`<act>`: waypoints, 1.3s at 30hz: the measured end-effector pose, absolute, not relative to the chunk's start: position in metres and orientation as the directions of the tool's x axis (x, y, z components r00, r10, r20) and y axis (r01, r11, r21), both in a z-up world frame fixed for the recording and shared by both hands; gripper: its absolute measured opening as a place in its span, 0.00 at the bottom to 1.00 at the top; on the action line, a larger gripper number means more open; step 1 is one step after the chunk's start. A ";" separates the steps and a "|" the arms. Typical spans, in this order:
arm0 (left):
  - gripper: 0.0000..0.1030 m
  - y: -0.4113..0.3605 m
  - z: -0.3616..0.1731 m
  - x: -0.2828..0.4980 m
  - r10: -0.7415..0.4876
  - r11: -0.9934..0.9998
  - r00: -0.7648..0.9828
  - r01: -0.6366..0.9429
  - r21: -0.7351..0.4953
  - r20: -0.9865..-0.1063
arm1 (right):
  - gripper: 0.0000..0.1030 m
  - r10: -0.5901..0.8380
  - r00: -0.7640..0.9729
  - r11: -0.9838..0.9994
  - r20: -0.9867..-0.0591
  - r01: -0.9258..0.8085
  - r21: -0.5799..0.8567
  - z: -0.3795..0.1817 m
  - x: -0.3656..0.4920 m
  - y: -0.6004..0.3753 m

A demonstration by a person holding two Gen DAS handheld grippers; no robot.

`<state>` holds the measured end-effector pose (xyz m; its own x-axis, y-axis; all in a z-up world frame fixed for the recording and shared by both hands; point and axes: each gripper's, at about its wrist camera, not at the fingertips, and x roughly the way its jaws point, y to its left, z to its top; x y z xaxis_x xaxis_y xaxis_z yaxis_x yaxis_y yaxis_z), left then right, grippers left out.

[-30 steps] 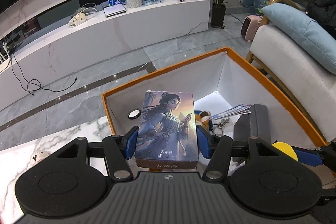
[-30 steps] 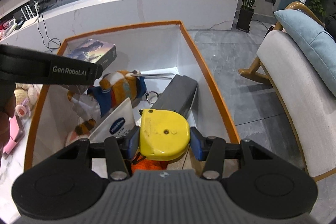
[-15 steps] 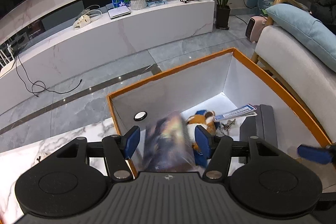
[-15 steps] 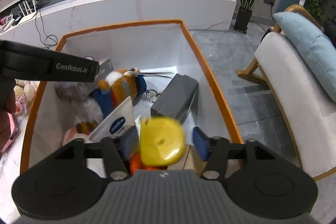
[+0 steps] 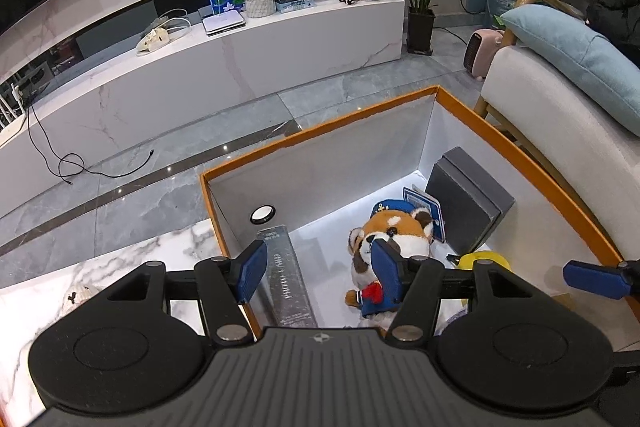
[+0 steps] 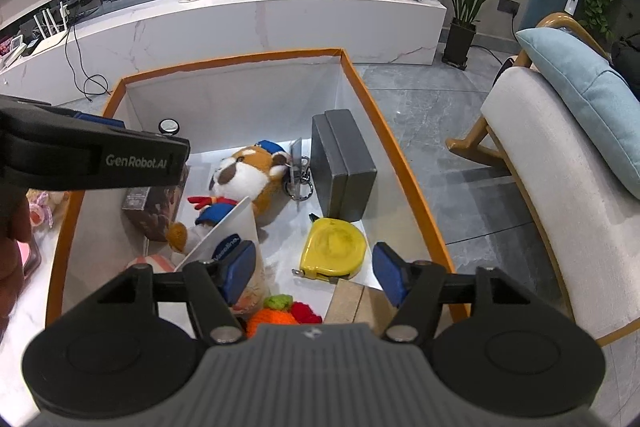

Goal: Organize objects
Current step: 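Open both grippers to drop the card box and tape measure into the box, then move the left gripper back over the table to the pink wallet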

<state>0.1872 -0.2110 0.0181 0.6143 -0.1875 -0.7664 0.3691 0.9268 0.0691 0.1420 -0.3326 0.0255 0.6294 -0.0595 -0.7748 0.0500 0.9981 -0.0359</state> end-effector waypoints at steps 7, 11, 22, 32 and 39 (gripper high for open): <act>0.67 -0.202 0.027 0.183 -0.235 0.933 0.626 0.361 0.009 -0.743 | 0.65 -0.055 0.635 0.998 -0.771 0.047 -0.033 0.026 0.141 -0.331; 0.67 -0.191 0.029 0.183 -0.250 0.938 0.626 0.345 -0.025 -0.739 | 0.65 -0.055 0.637 0.998 -0.769 0.049 -0.031 0.028 0.141 -0.330; 0.69 -0.128 0.050 0.175 -0.264 0.962 0.694 0.236 -0.135 -0.670 | 0.65 -0.047 0.645 0.999 -0.763 0.038 -0.029 0.029 0.140 -0.323; 0.75 -0.033 0.015 0.152 -0.150 0.987 0.724 0.075 -0.140 -0.674 | 0.66 -0.046 0.645 0.999 -0.762 0.031 -0.034 0.029 0.140 -0.319; 0.75 -0.010 -0.023 0.137 -0.119 0.993 0.663 0.062 -0.104 -0.739 | 0.66 -0.035 0.656 0.999 -0.754 0.025 -0.024 0.032 0.138 -0.315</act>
